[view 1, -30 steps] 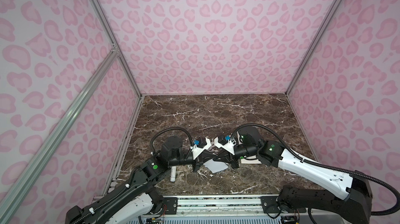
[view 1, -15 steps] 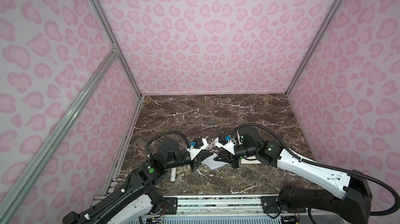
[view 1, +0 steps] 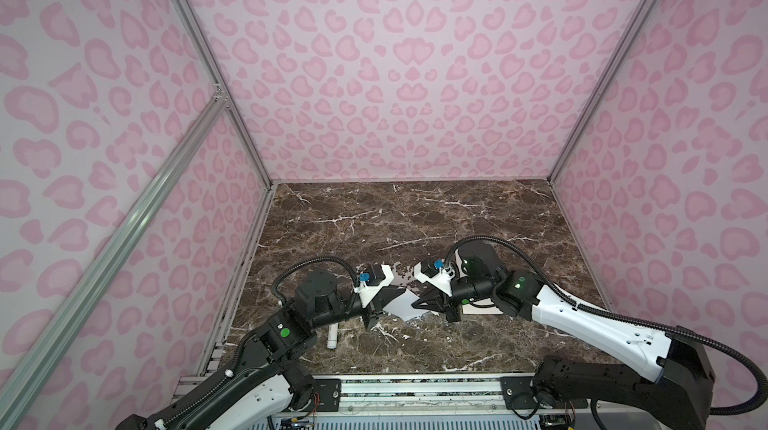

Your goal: Place the letter into the envelope and seal it

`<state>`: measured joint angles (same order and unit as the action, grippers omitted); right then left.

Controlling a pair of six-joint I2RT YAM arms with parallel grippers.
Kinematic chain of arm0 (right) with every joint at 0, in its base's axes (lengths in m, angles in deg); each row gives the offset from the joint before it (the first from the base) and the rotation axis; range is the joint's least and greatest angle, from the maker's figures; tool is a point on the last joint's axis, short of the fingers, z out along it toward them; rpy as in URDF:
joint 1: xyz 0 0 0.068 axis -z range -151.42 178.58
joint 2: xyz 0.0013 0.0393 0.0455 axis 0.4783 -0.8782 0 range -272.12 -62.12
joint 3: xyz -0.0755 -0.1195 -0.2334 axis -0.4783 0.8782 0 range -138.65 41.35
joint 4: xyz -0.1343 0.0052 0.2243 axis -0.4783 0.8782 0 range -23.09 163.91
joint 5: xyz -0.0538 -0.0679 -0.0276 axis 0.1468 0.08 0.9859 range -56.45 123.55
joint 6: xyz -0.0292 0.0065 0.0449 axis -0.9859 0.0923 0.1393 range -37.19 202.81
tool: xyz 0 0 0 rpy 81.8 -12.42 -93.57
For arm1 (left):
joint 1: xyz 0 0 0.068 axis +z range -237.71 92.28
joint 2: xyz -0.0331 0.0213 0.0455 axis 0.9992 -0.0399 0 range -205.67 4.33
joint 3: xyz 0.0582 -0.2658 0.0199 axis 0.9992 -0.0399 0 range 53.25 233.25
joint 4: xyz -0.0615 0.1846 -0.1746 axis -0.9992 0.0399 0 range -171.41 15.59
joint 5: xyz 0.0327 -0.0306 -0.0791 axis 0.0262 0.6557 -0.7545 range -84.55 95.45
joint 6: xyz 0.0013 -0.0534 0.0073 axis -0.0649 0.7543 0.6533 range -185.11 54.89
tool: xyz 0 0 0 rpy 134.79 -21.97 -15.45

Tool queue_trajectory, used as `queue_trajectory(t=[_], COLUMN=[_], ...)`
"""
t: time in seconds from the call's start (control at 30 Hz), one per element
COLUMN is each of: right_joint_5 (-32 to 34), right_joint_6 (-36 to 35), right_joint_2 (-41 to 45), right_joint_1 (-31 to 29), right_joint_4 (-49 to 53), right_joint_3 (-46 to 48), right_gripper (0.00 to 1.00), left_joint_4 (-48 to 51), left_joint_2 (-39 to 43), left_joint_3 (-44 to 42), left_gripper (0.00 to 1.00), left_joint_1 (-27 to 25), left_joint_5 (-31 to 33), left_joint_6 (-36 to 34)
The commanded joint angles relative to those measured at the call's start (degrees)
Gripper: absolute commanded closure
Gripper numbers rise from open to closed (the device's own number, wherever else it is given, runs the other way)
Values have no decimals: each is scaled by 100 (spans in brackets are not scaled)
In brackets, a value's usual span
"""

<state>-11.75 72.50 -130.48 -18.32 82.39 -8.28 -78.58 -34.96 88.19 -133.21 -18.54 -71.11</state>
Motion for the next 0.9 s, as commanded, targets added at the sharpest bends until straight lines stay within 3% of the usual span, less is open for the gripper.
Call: queue_trajectory(t=[0.0, 0.03, 0.17, 0.27, 0.37, 0.63, 0.7, 0.8, 0.87], right_joint_5=[-22, -20, -24, -5, -5, -27, 4, -21, -15], right_joint_6=[-94, -99, -129, -130, -137, -216, -221, -250, -252], right_joint_2=[-2, 6, 47, 108, 130, 94, 93, 104, 103], right_joint_1=[37, 47, 148, 206, 225, 268, 277, 305, 321], right_joint_4=[47, 68, 138, 111, 150, 271, 288, 331, 347], right_joint_3=[58, 62, 91, 161, 204, 231, 207, 186, 164], right_gripper=[96, 100, 100, 92, 100, 100, 96, 100, 94], left_joint_4=[-159, -139, -102, -92, -96, -26, 3, 35, 57], left_joint_2=[68, 78, 123, 156, 167, 143, 132, 123, 114], left_joint_3=[4, -2, 21, 21, 29, 83, 101, 101, 117], left_gripper=[96, 96, 96, 96, 96, 96, 96, 96, 96], left_joint_1=[6, 10, 7, 8, 8, 6, 6, 6, 6], left_joint_5=[201, 214, 280, 320, 359, 429, 447, 465, 474], left_joint_6=[-59, -67, -77, -85, -86, -129, -147, -162, -169])
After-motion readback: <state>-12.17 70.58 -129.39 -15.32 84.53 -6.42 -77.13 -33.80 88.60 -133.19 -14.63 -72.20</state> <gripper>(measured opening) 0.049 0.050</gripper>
